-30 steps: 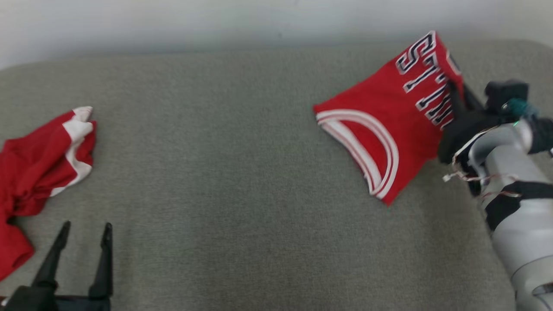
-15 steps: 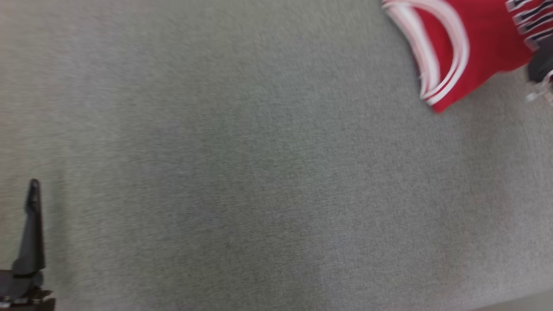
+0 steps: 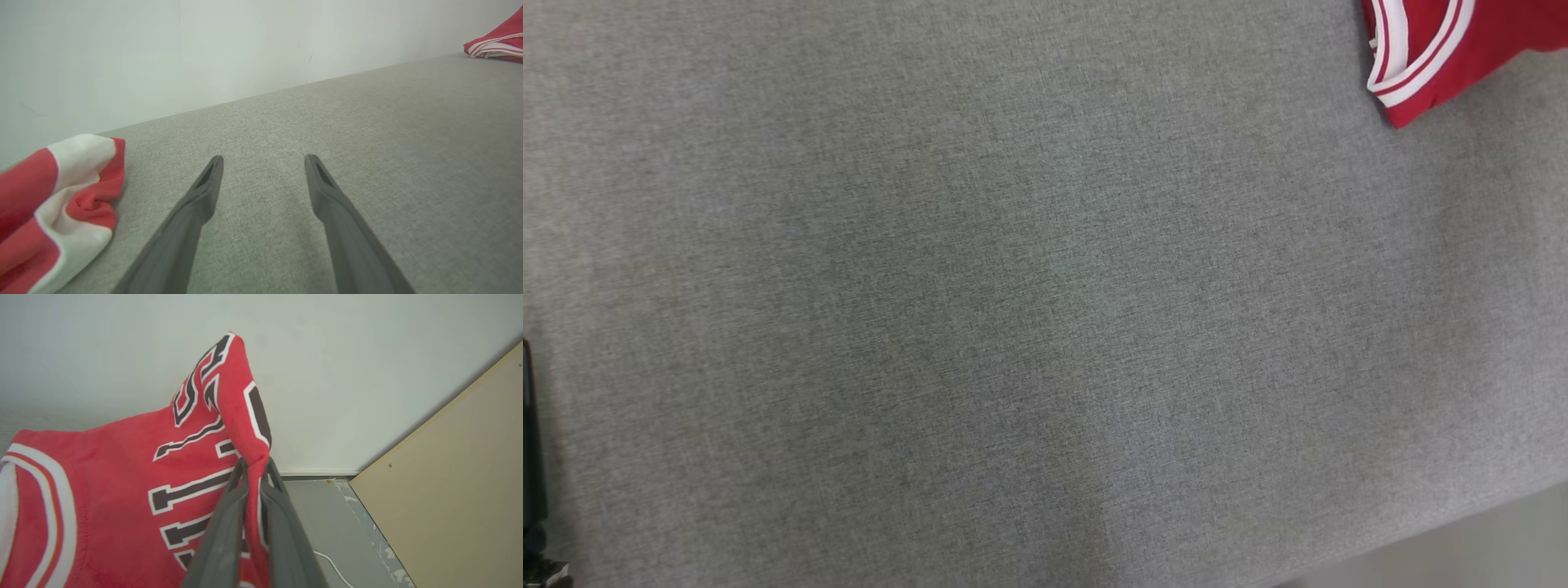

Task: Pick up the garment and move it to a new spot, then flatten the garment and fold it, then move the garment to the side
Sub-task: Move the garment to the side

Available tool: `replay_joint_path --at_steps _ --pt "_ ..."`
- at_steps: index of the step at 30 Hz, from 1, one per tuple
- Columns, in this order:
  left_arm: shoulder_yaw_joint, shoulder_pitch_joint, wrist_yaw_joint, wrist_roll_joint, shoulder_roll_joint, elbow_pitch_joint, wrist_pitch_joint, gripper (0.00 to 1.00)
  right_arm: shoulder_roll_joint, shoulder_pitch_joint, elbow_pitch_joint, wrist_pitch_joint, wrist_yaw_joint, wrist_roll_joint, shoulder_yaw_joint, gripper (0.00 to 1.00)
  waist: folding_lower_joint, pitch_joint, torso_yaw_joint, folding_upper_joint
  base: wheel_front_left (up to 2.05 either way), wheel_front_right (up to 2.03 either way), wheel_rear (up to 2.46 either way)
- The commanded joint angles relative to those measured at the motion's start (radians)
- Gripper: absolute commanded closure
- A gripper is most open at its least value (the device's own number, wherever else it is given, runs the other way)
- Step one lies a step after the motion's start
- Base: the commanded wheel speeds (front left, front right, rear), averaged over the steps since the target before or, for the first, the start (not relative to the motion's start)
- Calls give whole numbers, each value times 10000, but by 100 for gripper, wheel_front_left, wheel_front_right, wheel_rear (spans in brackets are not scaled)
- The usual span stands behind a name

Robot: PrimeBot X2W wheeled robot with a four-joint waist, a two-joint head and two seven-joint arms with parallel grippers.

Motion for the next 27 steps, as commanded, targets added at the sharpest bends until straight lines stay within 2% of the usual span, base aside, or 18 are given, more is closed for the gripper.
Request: replay_joint_path --at_steps 1,2,3,9,15,27 --pt "68 106 20 -38 35 -74 -30 0 161 169 -386 -4 -20 -326 -257 92 -2 109 -93 -2 0 0 0" --pt "70 102 20 -41 35 -75 -30 0 233 240 -583 -28 -20 -524 -405 41 -2 112 -89 -2 0 0 0" --pt "76 100 20 -39 31 -72 -30 0 325 322 -760 23 -20 -737 -533 0 -2 110 -87 -2 0 0 0" --pt "65 82 18 -17 -82 21 -30 0 939 713 -1874 125 -20 -1278 -1040 0 -2 12 -129 -2 0 0 0" --pt "-151 -32 19 16 -298 257 -30 0 1357 1315 -2759 73 -20 -1170 -907 0 -2 -368 -102 -2 0 0 0" --pt "-545 149 18 242 -1526 1710 -30 0 1895 3603 -4967 -137 -20 56 50 0 -2 -2820 414 -2 0 0 0"
